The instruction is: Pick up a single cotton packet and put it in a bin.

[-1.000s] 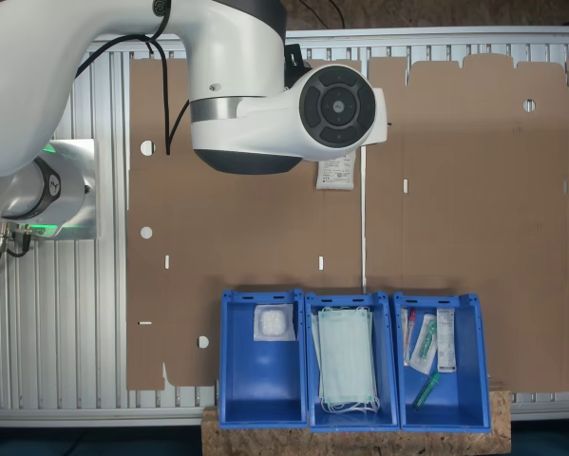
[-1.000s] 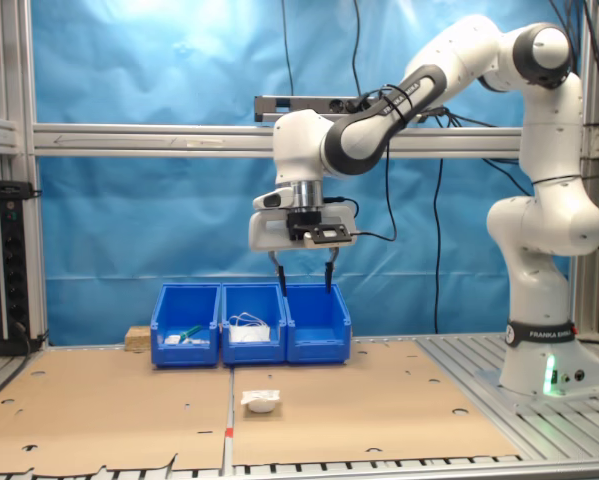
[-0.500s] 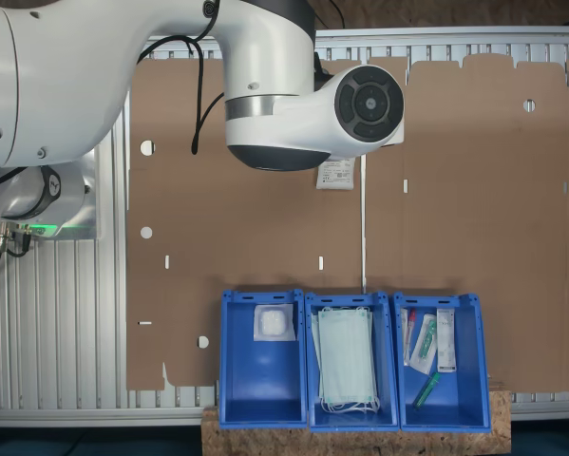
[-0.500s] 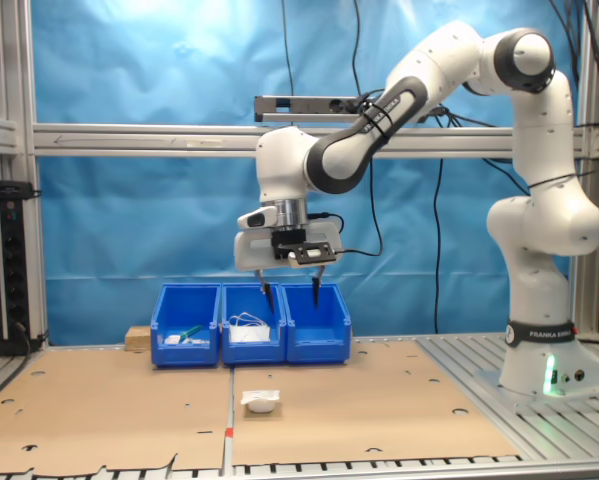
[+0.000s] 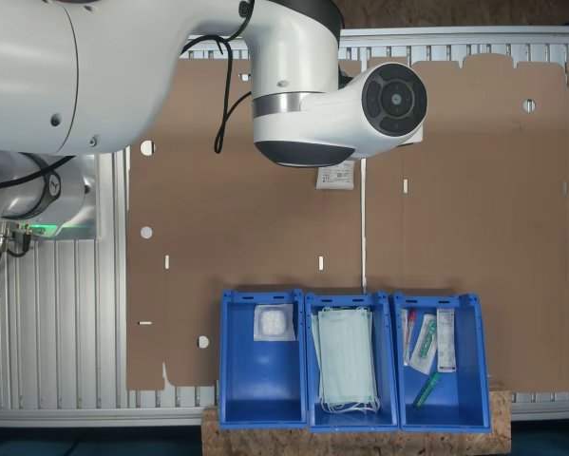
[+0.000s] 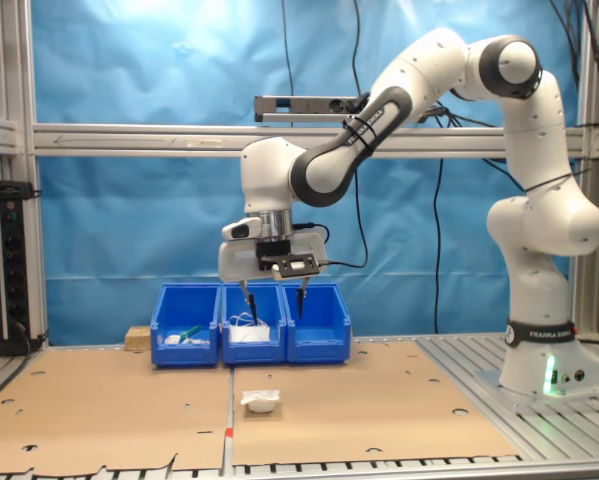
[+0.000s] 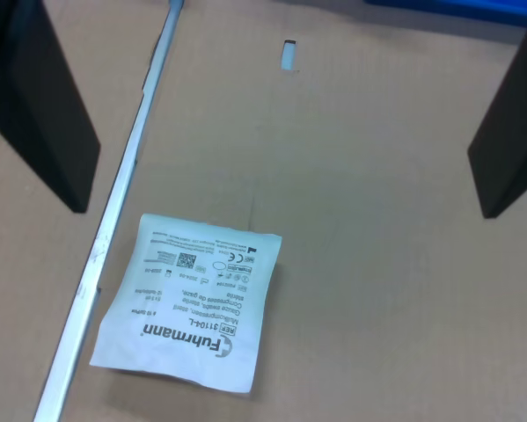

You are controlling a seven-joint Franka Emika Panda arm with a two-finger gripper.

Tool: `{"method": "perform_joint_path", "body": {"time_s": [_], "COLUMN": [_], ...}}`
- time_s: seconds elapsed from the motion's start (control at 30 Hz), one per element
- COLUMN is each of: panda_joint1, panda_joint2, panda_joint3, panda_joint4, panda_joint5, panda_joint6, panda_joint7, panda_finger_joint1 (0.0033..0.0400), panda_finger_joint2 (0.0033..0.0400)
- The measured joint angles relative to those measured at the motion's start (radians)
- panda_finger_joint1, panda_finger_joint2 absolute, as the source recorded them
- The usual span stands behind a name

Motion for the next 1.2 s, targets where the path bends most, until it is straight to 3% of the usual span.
{"method": "perform_joint_path", "body": {"time_s": [0.33,1.2], "panda_joint1": [0.0,-0.001], "panda_joint2": [0.071,0.213], "panda_joint3": [0.0,-0.002], "panda_joint4": [0.033,0.034], "panda_joint5": [0.0,0.0], "panda_joint6": [0.03,0.152], "panda_joint7": [0.0,0.0], "panda_finger_joint1": [0.04,0.04], "panda_finger_joint2": [0.04,0.04]}}
